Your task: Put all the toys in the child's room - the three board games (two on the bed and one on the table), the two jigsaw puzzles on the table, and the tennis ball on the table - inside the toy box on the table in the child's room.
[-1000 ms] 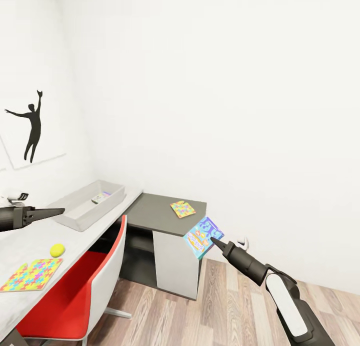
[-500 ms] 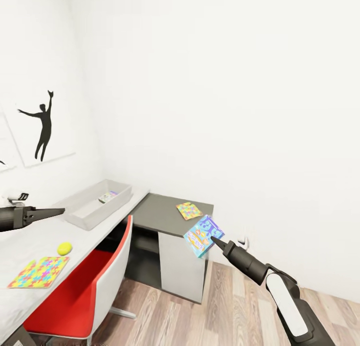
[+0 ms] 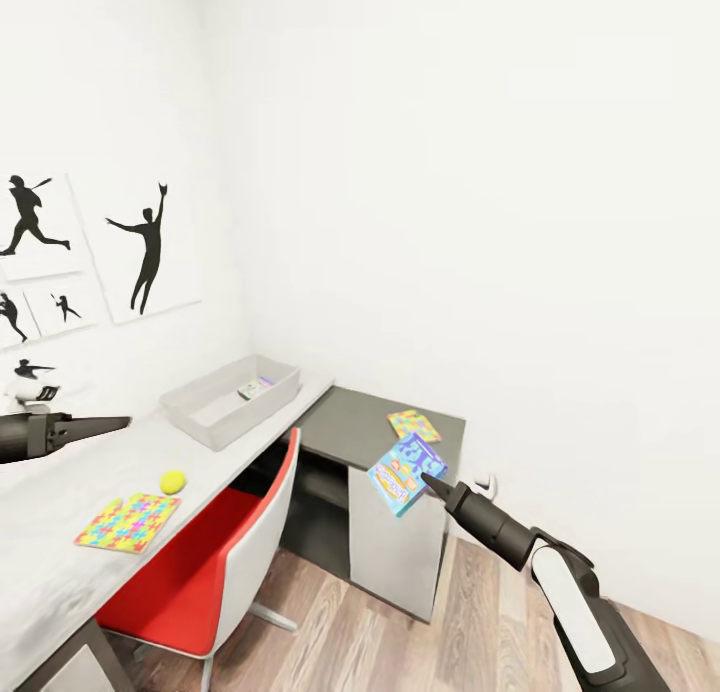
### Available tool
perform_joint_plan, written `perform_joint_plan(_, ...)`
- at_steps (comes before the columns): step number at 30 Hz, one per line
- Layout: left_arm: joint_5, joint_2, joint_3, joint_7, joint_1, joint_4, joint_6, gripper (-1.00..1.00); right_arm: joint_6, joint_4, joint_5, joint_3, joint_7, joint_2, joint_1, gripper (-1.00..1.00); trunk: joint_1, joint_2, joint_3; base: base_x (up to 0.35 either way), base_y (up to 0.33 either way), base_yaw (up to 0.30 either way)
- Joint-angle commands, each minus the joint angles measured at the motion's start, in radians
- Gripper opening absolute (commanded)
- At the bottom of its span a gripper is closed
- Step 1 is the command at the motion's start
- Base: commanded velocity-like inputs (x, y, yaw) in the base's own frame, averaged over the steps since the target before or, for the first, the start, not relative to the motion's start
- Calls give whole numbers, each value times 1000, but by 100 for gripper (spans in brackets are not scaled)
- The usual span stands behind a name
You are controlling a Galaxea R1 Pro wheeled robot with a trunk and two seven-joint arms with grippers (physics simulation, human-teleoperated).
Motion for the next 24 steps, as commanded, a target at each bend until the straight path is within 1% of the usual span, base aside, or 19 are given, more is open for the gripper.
perform_joint_plan(1, -1, 0, 0, -4, -1, 0, 11, 100, 6, 0, -11, 0, -1, -1, 0, -100, 1, -1, 0, 143, -115, 140)
perform_joint_plan(10, -3, -2, -2, -4, 0, 0, 11, 100, 6, -3, -11, -1, -1, -3, -1, -100, 1, -1, 0, 27, -25, 16)
perform_joint_plan(13, -3, -3, -2, -4, -1, 0, 11, 100, 6, -3, -11, -1, -1, -2, -1, -100, 1, -1, 0, 115, -1, 67)
perform_joint_plan(24, -3, -4, -2, -4, -1, 0, 11, 100, 6, -3, -11, -1, -2, -3, 0, -100, 1, -1, 0, 294, 0, 260)
